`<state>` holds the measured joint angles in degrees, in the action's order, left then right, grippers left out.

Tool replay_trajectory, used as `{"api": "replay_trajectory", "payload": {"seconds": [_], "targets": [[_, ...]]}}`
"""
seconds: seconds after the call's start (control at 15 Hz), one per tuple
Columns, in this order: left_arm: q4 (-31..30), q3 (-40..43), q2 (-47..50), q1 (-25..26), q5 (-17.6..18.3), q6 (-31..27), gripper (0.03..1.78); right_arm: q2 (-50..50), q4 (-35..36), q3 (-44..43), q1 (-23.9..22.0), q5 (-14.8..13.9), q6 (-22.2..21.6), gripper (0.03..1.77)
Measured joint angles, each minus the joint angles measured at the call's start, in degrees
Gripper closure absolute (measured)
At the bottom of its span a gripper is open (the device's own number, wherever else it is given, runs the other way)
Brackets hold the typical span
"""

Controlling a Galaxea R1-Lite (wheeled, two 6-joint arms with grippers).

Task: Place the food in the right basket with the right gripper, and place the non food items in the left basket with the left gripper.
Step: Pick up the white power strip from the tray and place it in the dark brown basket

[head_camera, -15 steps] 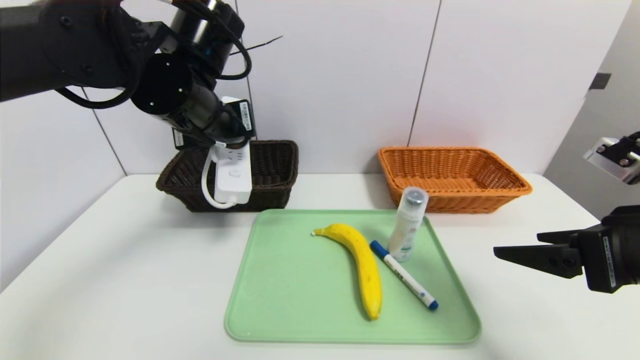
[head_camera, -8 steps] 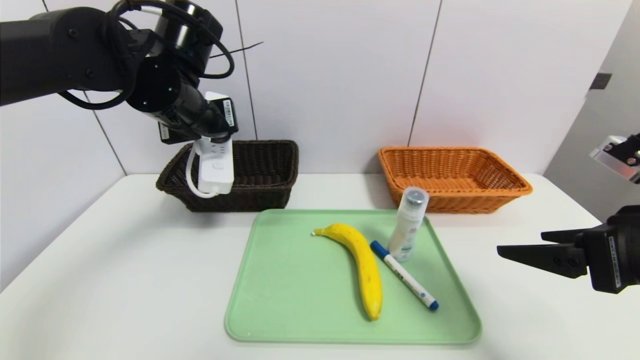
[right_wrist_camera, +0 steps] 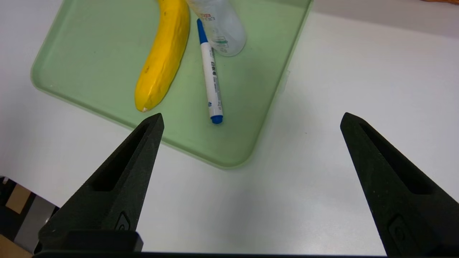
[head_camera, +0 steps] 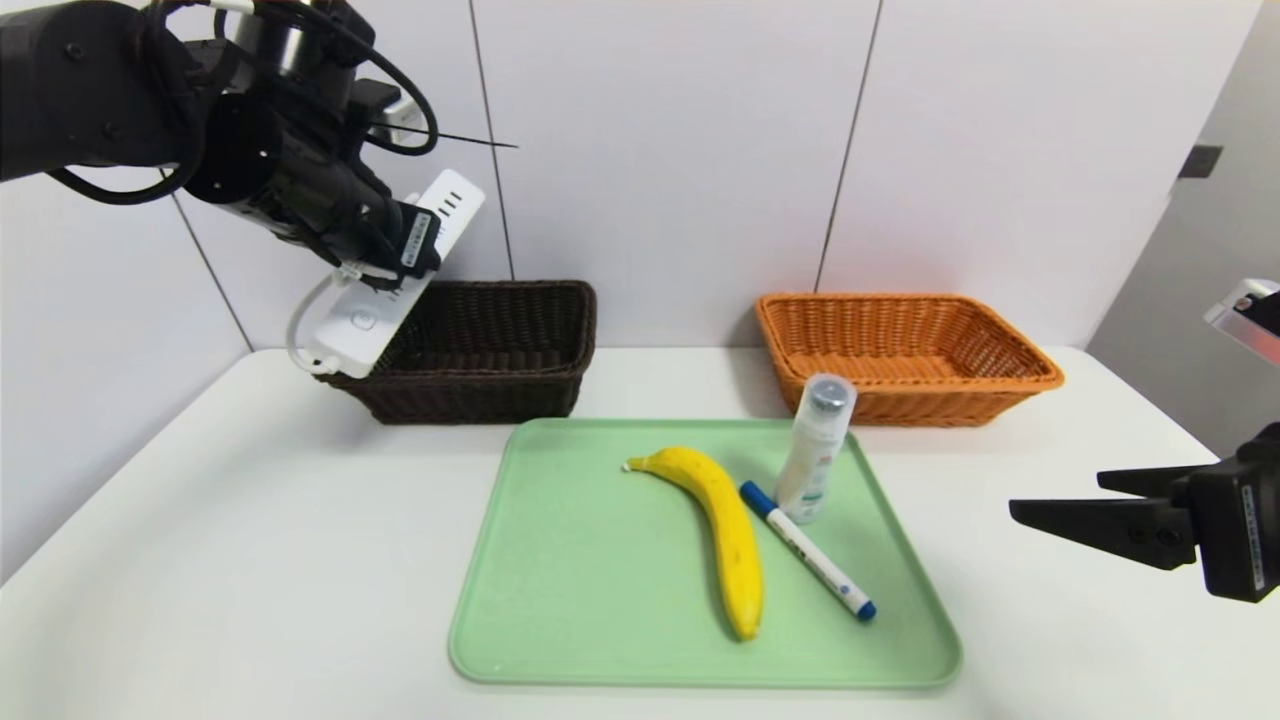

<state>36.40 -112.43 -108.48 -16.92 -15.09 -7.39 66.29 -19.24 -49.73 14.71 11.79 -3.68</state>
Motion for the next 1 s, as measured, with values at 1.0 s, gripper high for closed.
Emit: {"api": "replay_trajectory", "payload": {"seconds": [1.0], "targets": [[1.39, 0.06, -1.39, 3.39, 12.2, -47.07, 0.95, -0.2, -0.05, 0.06, -0.77, -0.05, 0.21, 0.1]]}}
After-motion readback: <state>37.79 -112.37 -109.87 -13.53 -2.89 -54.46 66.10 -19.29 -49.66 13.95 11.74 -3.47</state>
